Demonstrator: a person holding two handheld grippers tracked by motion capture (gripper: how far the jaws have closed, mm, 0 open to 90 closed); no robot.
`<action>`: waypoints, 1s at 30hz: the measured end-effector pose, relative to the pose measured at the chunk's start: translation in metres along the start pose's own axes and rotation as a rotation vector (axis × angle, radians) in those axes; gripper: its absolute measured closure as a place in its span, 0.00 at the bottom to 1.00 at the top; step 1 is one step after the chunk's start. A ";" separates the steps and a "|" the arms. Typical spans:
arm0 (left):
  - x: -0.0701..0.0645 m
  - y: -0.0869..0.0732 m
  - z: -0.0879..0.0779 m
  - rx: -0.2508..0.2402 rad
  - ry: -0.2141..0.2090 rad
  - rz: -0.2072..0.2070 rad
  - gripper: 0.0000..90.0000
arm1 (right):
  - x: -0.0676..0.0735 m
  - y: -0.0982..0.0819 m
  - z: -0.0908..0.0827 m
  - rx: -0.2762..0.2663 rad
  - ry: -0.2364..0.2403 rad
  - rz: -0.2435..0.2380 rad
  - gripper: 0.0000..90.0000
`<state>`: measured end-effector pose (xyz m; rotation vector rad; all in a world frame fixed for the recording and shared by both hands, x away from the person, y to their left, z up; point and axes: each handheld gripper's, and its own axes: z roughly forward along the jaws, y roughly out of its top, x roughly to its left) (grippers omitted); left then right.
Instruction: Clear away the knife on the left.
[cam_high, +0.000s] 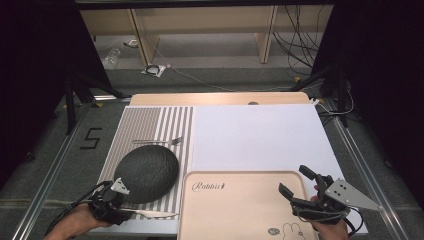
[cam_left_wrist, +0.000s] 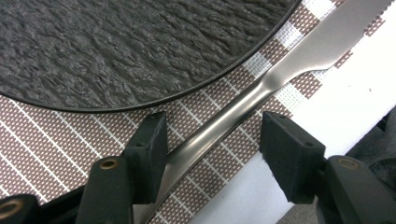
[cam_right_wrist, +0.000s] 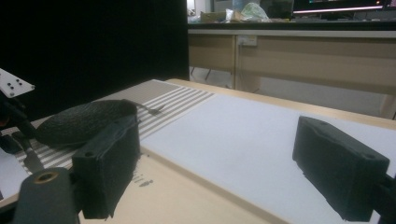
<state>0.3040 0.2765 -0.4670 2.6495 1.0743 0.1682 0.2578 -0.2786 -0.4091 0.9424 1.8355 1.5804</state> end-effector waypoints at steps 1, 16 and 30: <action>0.000 0.001 0.000 0.005 -0.001 0.005 0.48 | 0.000 0.000 0.000 -0.006 0.003 0.001 0.18; -0.006 0.011 -0.001 0.091 -0.003 0.037 0.64 | -0.001 0.000 0.000 -0.003 0.000 0.005 0.18; -0.009 0.012 -0.001 0.091 -0.023 0.106 0.81 | 0.000 -0.001 0.001 0.005 0.001 0.007 0.18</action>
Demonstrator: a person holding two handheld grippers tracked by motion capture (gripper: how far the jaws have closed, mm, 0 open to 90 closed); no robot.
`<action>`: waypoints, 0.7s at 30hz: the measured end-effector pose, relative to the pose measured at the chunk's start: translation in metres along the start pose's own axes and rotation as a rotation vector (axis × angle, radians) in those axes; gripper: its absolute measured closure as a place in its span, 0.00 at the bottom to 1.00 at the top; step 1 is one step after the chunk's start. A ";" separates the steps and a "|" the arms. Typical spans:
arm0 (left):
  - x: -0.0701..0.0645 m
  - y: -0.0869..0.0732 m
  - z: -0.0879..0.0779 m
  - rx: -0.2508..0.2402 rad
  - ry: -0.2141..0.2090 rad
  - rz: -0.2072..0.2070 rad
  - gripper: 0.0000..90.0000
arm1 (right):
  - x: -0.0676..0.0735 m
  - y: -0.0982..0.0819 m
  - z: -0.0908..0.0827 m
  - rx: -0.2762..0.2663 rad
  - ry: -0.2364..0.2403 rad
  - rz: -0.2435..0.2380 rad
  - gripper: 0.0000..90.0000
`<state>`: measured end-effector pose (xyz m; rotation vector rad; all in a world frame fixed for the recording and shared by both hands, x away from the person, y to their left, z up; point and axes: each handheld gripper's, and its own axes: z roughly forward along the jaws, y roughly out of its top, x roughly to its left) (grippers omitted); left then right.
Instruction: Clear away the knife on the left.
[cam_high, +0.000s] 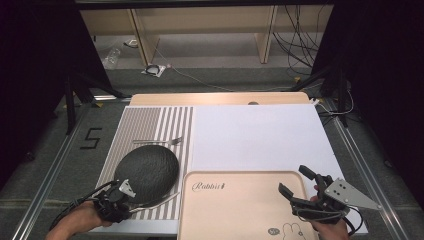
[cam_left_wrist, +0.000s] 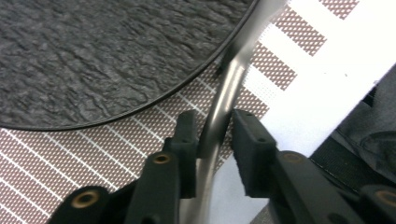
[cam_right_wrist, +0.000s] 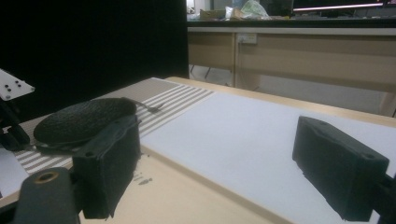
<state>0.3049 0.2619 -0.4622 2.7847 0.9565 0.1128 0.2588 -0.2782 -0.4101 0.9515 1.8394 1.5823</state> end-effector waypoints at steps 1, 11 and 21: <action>-0.001 0.000 0.000 -0.004 -0.006 0.003 0.82 | 0.000 0.000 0.000 0.001 0.000 0.000 0.18; -0.006 0.003 0.000 0.005 0.023 0.059 0.87 | 0.000 0.000 0.001 0.003 0.001 -0.003 0.18; -0.011 0.000 -0.001 0.006 0.025 0.084 0.88 | 0.000 0.000 0.001 0.006 0.001 0.002 0.18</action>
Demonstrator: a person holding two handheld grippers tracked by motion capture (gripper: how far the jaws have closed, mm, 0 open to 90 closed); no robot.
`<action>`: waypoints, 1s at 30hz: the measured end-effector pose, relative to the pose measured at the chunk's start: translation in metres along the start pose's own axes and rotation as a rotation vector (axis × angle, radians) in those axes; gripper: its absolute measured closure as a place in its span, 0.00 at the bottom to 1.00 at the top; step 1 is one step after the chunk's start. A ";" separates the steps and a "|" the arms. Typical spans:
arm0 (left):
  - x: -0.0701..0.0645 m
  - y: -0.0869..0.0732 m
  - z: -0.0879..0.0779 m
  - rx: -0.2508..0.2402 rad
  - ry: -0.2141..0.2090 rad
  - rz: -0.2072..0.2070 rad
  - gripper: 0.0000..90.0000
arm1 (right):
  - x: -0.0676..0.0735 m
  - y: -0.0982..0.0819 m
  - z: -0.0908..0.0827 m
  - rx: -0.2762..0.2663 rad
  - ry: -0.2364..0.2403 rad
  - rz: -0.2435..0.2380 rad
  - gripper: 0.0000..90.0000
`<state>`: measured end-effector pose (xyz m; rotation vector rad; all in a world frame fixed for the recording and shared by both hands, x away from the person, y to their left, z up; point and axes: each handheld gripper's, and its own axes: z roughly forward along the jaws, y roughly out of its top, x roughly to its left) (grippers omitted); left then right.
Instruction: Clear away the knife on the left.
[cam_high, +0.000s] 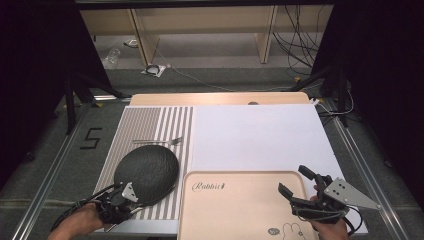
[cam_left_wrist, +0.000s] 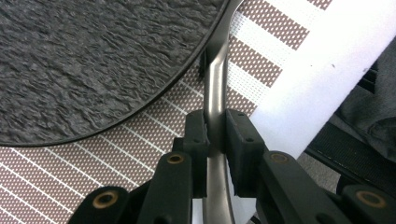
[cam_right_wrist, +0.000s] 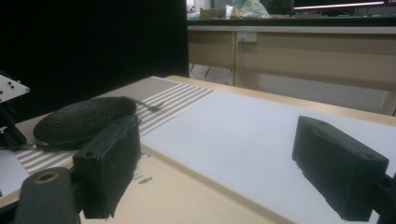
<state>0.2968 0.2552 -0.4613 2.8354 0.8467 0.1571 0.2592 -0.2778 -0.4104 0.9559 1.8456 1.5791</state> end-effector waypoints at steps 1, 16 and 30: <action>-0.001 -0.001 0.000 -0.001 -0.004 0.001 0.88 | 0.000 0.000 0.000 -0.001 0.001 0.000 0.18; -0.008 0.000 -0.010 -0.011 -0.037 -0.011 0.88 | 0.000 0.000 0.000 0.000 0.000 -0.003 0.18; -0.012 -0.002 -0.018 -0.039 -0.069 -0.037 0.88 | 0.000 0.000 0.001 0.004 0.001 -0.003 0.18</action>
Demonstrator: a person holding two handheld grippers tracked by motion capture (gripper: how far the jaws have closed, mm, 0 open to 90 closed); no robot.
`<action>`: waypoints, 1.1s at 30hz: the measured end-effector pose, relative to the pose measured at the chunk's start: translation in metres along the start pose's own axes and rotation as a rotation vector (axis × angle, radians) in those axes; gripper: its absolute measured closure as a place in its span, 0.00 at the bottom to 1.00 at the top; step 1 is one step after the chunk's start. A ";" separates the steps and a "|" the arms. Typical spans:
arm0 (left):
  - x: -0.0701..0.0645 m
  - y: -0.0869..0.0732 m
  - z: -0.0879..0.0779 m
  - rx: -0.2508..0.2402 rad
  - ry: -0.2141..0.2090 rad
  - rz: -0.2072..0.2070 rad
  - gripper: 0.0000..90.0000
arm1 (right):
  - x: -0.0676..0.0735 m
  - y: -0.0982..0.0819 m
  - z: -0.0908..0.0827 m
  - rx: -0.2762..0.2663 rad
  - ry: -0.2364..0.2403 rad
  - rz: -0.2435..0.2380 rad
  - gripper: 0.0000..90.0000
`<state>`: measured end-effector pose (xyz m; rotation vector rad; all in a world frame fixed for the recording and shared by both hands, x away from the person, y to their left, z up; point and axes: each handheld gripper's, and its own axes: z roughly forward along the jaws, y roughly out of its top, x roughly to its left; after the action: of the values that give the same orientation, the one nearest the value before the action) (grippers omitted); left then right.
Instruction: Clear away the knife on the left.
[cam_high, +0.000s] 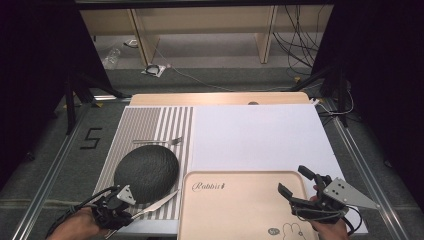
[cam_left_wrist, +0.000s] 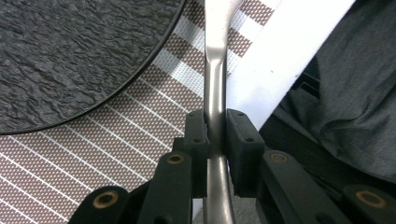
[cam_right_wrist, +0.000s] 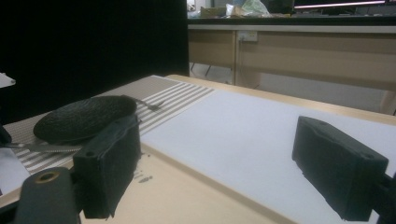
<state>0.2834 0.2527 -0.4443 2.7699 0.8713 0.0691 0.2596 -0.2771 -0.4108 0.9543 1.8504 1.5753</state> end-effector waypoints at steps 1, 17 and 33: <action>0.000 0.000 0.000 0.000 0.000 -0.003 0.88 | 0.000 0.000 0.000 -0.002 0.001 -0.004 0.18; -0.014 0.016 -0.015 -0.150 -0.024 -0.078 0.88 | 0.000 0.000 0.000 -0.004 0.002 -0.007 0.18; -0.034 0.058 -0.014 -0.248 -0.058 -0.065 0.88 | 0.000 0.001 0.000 -0.005 -0.001 -0.009 0.18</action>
<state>0.2862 0.1908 -0.4161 2.5002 0.8727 0.0796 0.2597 -0.2777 -0.4101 0.9431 1.8467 1.5731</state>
